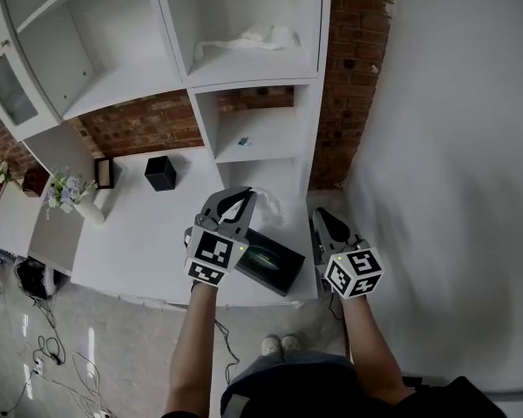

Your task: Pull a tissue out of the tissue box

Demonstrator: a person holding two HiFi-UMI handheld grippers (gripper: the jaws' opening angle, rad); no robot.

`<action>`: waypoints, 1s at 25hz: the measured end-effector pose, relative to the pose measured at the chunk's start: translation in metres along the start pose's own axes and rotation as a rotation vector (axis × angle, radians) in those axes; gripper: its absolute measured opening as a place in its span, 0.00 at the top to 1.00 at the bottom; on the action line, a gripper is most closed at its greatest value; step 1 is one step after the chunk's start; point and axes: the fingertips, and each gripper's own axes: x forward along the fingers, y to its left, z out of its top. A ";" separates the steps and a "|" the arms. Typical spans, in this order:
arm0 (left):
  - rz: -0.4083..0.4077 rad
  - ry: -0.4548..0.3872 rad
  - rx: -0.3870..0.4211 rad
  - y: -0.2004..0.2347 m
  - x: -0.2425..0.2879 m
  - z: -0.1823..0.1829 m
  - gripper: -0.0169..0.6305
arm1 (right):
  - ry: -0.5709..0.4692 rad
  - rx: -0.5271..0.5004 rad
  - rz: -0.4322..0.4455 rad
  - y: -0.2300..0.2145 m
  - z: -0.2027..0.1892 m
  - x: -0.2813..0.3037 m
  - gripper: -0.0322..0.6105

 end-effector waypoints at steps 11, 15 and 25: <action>0.314 -0.062 -0.381 0.036 -0.054 -0.044 0.96 | -0.097 -0.044 -0.017 0.012 0.029 0.009 0.95; 0.347 -0.038 -0.472 0.028 -0.069 -0.079 0.96 | -0.091 -0.039 -0.023 0.012 0.026 0.009 0.95; 0.358 -0.025 -0.448 0.020 -0.076 -0.088 0.96 | -0.073 -0.037 -0.038 0.014 0.012 0.002 0.95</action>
